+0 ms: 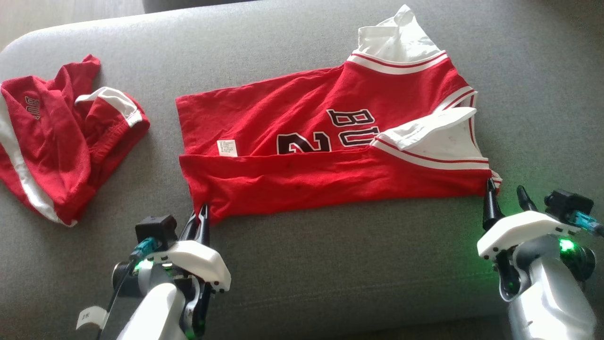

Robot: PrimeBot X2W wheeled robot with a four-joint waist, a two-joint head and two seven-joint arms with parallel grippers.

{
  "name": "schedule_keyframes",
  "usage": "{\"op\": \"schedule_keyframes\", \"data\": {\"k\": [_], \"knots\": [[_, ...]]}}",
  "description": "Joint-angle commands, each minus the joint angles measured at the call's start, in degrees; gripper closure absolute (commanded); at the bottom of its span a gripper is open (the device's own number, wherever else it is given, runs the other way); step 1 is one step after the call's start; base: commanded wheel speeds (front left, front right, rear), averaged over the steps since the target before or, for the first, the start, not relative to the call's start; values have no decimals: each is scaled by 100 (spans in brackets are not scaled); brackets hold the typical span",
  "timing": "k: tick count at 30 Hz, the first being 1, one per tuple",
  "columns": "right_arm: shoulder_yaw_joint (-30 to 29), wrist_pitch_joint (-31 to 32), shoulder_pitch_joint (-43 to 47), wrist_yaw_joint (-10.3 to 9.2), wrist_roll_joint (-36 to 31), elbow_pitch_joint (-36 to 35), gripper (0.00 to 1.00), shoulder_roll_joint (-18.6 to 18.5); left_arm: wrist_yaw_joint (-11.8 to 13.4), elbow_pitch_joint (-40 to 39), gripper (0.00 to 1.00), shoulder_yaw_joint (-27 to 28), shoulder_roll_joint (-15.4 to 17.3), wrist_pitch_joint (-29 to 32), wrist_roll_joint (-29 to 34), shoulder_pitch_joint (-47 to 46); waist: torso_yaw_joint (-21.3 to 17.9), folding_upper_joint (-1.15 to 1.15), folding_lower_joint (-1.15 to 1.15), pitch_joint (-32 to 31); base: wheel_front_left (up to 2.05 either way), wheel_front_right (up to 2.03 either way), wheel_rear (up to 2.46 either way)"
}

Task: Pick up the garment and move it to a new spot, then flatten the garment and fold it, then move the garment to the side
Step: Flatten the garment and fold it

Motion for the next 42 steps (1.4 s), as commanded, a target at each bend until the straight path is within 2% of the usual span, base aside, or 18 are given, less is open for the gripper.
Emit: {"op": "schedule_keyframes", "data": {"k": [1, 5, 10, 11, 12, 13, 21, 30, 42], "knots": [[100, -95, -250, -1, -20, -2, 0, 6, 5, -193, 100, 127, 122, -76, 73, -111, 13, 0, 0, 19, 0, 0, 0], [149, -195, -556, -1, 127, 498, 0, 6, 10, -244, 100, 107, 145, -77, 97, -107, 28, 0, 0, 54, 0, 0, 0], [486, -274, -861, -1, 568, 982, 0, 6, 26, -264, 100, 76, 172, -77, 125, -120, 45, 0, 0, 74, 0, 0, 0], [568, -283, -908, -1, 678, 1057, 20, 6, 28, -264, 100, 72, 178, -77, 128, -122, 48, 0, 0, 75, 0, 0, 0], [643, -293, -949, -1, 800, 1122, 84, 6, 29, -263, 100, 67, 185, -77, 131, -124, 51, 0, 0, 72, 0, 0, 0], [688, -307, -980, -1, 897, 1180, 100, 6, 34, -260, 100, 61, 195, -77, 140, -124, 53, 0, 0, 64, 0, 0, 0], [650, -403, -1086, -1, 875, 1441, 100, 6, 115, -287, 100, -40, 359, -77, 344, -83, 40, 0, 0, -80, 0, 0, 0], [683, -422, -874, -1, 911, 1542, 100, 6, 80, -310, 100, -201, 533, -51, 433, 151, -7, 0, 0, -474, 0, 0, 0], [741, 16, -55, -1, 1292, 1151, 100, 6, 266, -681, 100, -163, 650, -26, 249, 972, -66, 0, 0, -1026, 0, 0, 0]]}}
